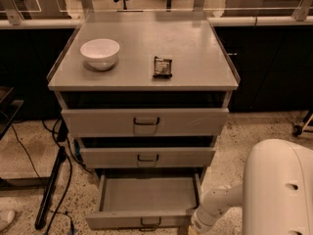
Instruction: Close bottom drawer
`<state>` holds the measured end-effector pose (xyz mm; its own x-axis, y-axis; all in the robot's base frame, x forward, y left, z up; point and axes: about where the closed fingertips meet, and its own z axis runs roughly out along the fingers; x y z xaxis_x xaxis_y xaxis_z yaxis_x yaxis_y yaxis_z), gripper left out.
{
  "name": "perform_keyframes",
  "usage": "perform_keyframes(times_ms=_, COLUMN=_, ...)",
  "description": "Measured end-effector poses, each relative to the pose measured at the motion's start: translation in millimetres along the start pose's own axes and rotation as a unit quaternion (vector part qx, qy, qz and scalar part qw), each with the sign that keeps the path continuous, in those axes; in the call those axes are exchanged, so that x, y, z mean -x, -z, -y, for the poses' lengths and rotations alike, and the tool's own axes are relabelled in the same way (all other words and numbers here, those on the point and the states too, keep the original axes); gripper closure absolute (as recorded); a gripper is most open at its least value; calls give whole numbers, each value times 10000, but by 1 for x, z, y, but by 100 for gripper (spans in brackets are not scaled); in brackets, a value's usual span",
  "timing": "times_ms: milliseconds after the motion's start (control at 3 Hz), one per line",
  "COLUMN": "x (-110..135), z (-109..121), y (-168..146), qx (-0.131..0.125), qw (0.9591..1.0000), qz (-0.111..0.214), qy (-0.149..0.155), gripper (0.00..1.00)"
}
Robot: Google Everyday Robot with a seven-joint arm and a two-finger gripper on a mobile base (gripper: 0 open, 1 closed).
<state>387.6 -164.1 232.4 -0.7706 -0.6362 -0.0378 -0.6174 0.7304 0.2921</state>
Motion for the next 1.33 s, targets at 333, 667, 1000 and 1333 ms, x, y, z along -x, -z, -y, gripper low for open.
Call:
perform_keyframes(times_ms=333, x=15, z=14, y=-11, qx=-79, qw=9999, qz=117, qy=26, gripper=100)
perform_keyframes(times_ms=667, x=25, z=22, y=-27, qx=-74, qw=9998, qz=152, qy=40, gripper=100)
perform_keyframes(times_ms=1000, x=38, z=34, y=-43, qx=-55, qw=9998, qz=207, qy=38, gripper=100)
perform_keyframes(times_ms=1333, x=55, z=44, y=-46, qx=-107, qw=9995, qz=294, qy=69, gripper=100)
